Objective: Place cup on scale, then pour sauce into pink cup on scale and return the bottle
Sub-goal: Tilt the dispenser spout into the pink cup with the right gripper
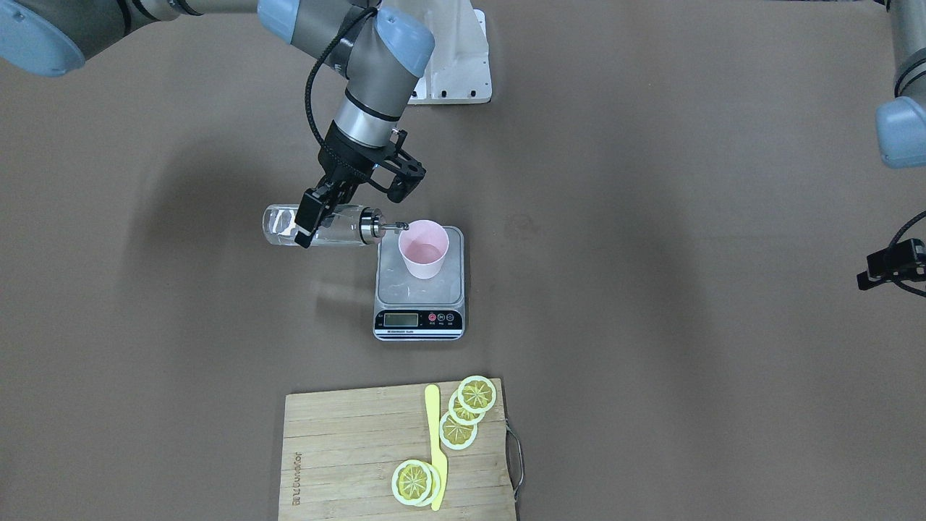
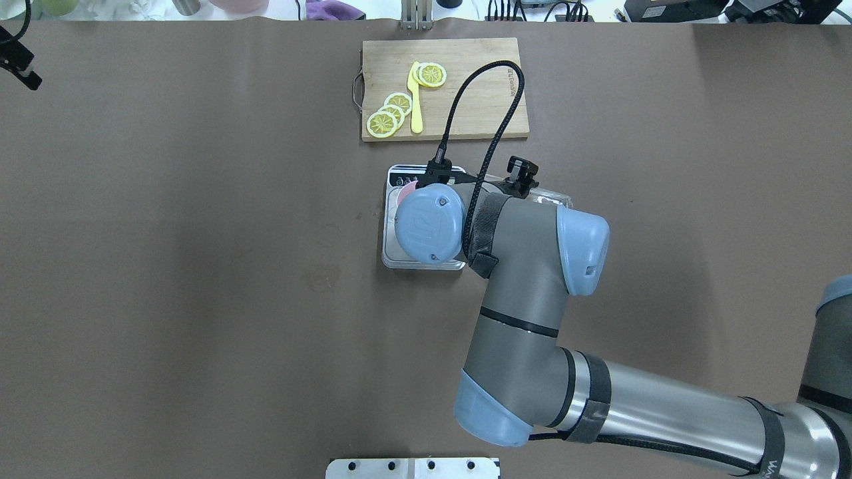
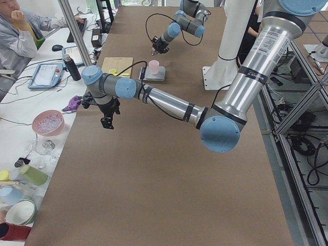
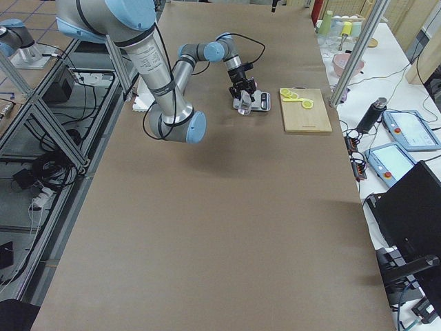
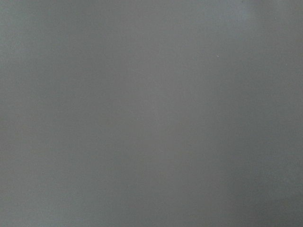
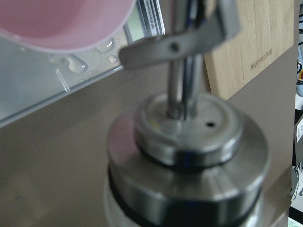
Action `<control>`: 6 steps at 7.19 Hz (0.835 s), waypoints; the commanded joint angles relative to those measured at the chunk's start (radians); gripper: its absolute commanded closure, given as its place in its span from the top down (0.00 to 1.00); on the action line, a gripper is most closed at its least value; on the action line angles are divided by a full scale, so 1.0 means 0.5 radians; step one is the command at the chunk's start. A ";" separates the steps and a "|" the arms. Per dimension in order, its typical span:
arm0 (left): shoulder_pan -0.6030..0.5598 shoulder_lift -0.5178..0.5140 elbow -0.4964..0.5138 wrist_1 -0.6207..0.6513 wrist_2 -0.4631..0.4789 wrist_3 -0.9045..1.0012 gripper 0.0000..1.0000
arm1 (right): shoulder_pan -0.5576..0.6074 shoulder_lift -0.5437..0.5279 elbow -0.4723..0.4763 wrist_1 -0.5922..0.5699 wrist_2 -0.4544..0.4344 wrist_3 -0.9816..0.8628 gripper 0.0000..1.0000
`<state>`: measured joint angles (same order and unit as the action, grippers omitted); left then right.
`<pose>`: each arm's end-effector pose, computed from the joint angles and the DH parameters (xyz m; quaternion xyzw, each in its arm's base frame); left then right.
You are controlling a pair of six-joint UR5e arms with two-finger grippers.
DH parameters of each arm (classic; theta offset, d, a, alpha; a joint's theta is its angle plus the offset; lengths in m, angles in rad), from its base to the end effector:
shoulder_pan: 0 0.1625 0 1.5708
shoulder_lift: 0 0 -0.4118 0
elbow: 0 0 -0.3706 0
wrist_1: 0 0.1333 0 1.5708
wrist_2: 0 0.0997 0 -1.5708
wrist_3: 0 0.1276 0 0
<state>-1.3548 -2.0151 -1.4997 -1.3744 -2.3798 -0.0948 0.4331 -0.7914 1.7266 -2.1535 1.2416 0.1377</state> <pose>0.0962 -0.6297 0.4684 0.0195 0.3999 0.0901 0.9119 -0.5119 -0.4290 0.2361 0.2350 0.0266 -0.4404 0.8661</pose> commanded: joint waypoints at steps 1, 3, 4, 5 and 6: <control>-0.002 0.030 -0.044 0.000 0.001 -0.004 0.98 | -0.001 0.055 -0.008 -0.165 -0.050 -0.088 0.00; -0.002 0.045 -0.056 0.000 0.001 -0.004 0.98 | -0.004 0.076 -0.020 -0.236 -0.121 -0.219 0.00; 0.001 0.069 -0.069 -0.003 -0.002 -0.004 0.98 | -0.004 0.119 -0.093 -0.237 -0.124 -0.232 0.00; 0.001 0.072 -0.075 -0.003 -0.002 -0.004 0.98 | -0.004 0.174 -0.170 -0.240 -0.136 -0.254 0.00; 0.001 0.073 -0.075 -0.003 -0.002 -0.004 0.98 | -0.004 0.190 -0.180 -0.282 -0.145 -0.293 0.00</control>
<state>-1.3547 -1.9809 -1.5352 -1.3758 -2.3806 -0.0966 0.4311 -0.7145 1.6577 -2.2768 1.1753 0.0124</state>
